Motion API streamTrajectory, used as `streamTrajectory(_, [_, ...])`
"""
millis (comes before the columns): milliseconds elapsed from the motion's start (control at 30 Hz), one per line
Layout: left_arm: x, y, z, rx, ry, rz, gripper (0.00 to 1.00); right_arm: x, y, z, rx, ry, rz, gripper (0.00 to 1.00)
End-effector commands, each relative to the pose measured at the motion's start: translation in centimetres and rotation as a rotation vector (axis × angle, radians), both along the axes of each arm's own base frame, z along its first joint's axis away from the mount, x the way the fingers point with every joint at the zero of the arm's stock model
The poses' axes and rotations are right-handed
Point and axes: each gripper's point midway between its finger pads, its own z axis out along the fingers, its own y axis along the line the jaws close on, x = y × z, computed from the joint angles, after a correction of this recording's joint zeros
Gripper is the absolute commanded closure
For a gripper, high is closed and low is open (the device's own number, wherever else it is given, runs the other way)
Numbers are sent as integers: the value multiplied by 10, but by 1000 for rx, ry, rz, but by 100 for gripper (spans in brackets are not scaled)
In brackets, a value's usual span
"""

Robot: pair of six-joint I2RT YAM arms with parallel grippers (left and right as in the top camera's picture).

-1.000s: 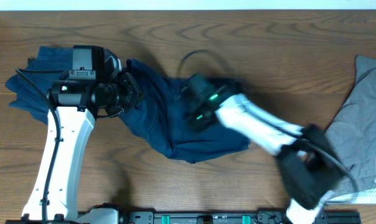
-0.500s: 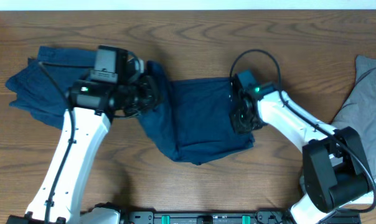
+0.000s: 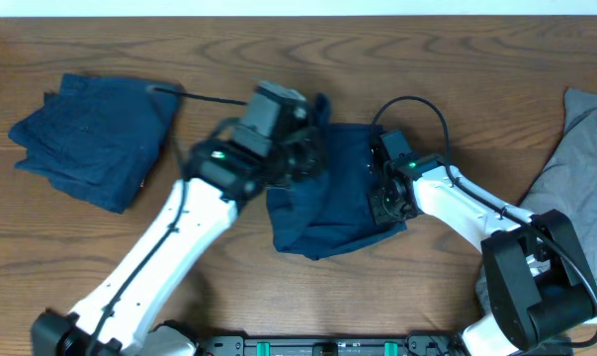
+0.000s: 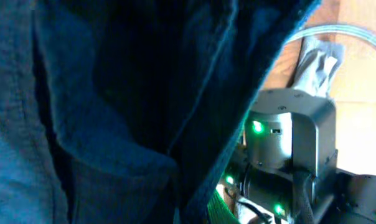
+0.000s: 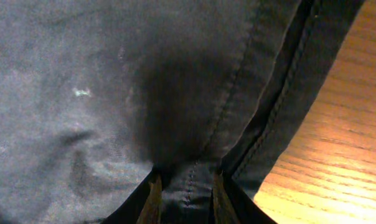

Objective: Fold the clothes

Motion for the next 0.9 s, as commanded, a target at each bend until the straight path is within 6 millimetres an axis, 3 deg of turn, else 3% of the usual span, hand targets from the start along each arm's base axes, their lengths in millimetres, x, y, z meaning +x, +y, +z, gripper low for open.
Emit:
streamTrajectory(0, [3, -21, -5, 8, 7, 42, 94, -29, -6, -26, -32, 108, -28, 73])
streamTrajectory(200, [12, -57, -14, -28, -40, -11, 93, -32, -12, -20, -46, 126, -130, 75])
streamTrajectory(300, [24, -61, -11, -56, -76, -3, 68, -22, -24, -1, -73, 89, -225, 71])
streamTrajectory(433, [49, -54, 5, -76, -188, -7, 42, 6, -56, 57, -126, -48, -341, 63])
streamTrajectory(600, [91, -14, 11, -6, -305, 96, 41, 33, -77, 145, -39, -246, -440, 53])
streamTrajectory(733, [119, 20, 2, 101, -362, 186, 42, 36, -40, 188, 187, -337, -258, 53])
streamTrajectory(867, [140, 22, -25, 193, -417, 114, 42, 19, 0, 188, 324, -266, -149, 52])
